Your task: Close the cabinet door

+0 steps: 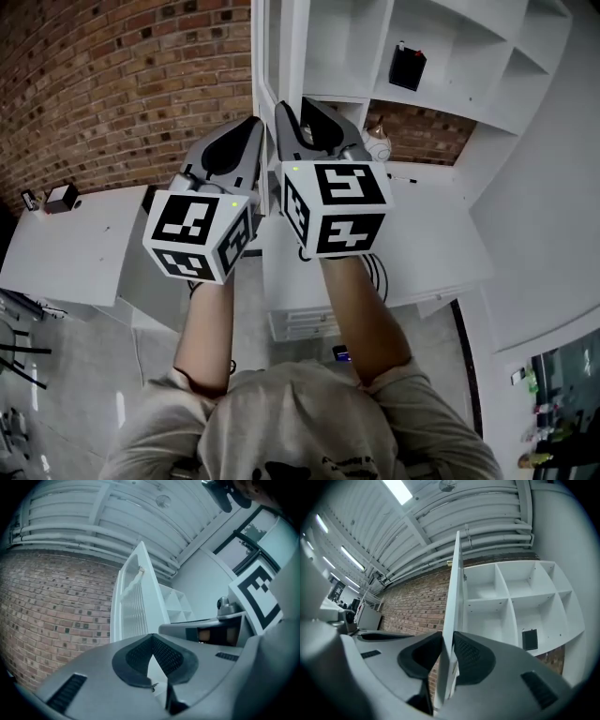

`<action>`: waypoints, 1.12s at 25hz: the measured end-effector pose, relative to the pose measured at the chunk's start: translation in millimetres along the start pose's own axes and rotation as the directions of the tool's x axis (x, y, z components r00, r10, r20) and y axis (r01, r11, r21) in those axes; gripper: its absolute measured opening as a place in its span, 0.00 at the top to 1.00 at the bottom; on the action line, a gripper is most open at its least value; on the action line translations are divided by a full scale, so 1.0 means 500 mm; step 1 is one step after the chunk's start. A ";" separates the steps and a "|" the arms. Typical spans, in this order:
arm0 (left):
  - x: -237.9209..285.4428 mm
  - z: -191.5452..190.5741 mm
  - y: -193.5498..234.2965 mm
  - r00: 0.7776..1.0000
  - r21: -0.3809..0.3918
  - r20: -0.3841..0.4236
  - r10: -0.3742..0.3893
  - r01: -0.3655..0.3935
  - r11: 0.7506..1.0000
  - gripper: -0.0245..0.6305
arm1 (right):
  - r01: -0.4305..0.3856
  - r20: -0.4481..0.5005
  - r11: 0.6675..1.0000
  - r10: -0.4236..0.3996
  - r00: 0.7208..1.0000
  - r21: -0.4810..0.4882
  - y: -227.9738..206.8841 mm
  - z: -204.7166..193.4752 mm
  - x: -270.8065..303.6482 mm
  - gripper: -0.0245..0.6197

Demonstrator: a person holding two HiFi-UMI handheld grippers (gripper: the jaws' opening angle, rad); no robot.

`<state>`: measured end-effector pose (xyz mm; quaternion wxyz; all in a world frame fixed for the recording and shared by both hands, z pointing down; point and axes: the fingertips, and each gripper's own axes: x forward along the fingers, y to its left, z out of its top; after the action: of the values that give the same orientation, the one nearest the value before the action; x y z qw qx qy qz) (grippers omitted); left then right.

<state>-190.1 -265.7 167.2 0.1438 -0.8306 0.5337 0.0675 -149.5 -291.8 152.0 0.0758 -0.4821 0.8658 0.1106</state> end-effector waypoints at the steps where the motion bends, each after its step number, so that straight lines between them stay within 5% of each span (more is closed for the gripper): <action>1: 0.010 -0.002 -0.009 1.000 -0.004 0.000 -0.015 0.015 1.000 0.95 | -0.003 -0.007 1.000 0.003 1.000 -0.001 -0.006 0.000 -0.001 0.82; 18: 0.120 -0.029 -0.076 0.993 -0.041 0.024 -0.118 0.119 0.992 0.95 | 0.019 -0.017 0.999 -0.019 1.000 0.043 -0.159 -0.018 -0.011 0.83; 28: 0.247 -0.047 -0.117 0.992 -0.047 0.039 -0.117 0.119 0.992 0.95 | -0.097 -0.006 0.987 0.098 0.995 0.127 -0.319 -0.047 0.022 0.82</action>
<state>-86.0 -357.4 166.4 0.1366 -0.8627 0.4790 0.0870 -19.9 -388.7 153.0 0.0956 -0.4339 0.8941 0.0563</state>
